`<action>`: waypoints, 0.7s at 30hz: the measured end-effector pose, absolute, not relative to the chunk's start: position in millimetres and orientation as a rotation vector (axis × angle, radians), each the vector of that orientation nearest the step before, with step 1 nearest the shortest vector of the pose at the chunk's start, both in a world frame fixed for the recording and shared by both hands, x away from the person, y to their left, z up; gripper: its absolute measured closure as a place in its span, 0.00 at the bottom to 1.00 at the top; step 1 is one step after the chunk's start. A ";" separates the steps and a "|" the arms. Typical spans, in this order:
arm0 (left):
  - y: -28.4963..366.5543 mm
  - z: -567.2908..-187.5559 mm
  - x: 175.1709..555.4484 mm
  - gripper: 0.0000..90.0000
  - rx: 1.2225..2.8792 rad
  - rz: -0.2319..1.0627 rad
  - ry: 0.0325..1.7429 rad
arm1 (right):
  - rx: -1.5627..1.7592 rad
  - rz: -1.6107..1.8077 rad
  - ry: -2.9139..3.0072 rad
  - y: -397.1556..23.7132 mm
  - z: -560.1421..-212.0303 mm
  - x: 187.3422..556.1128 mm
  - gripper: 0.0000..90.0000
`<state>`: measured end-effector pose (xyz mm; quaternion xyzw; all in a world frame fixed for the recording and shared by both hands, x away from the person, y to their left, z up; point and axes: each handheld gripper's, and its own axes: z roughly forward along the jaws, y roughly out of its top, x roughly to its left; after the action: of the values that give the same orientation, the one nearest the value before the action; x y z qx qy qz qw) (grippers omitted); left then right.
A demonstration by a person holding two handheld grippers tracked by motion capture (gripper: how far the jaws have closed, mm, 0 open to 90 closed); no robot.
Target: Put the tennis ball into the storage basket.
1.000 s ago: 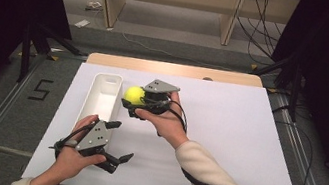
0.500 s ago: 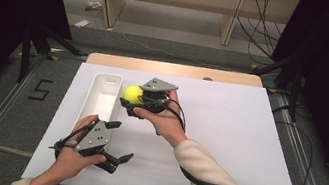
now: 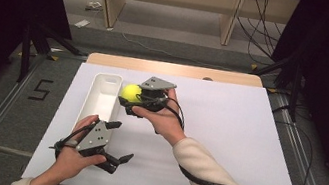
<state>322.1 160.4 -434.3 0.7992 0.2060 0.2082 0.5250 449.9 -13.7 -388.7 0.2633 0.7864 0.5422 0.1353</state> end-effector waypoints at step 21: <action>160.3 -434.3 322.0 0.00 1.913 0.498 0.491 | 0.751 1.575 2.276 -7.1 -386.3 452.6 0.29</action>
<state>322.0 160.3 -434.3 0.7994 0.2053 0.2080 0.5249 452.6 -7.1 -386.3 0.2594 0.7863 0.5439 0.1363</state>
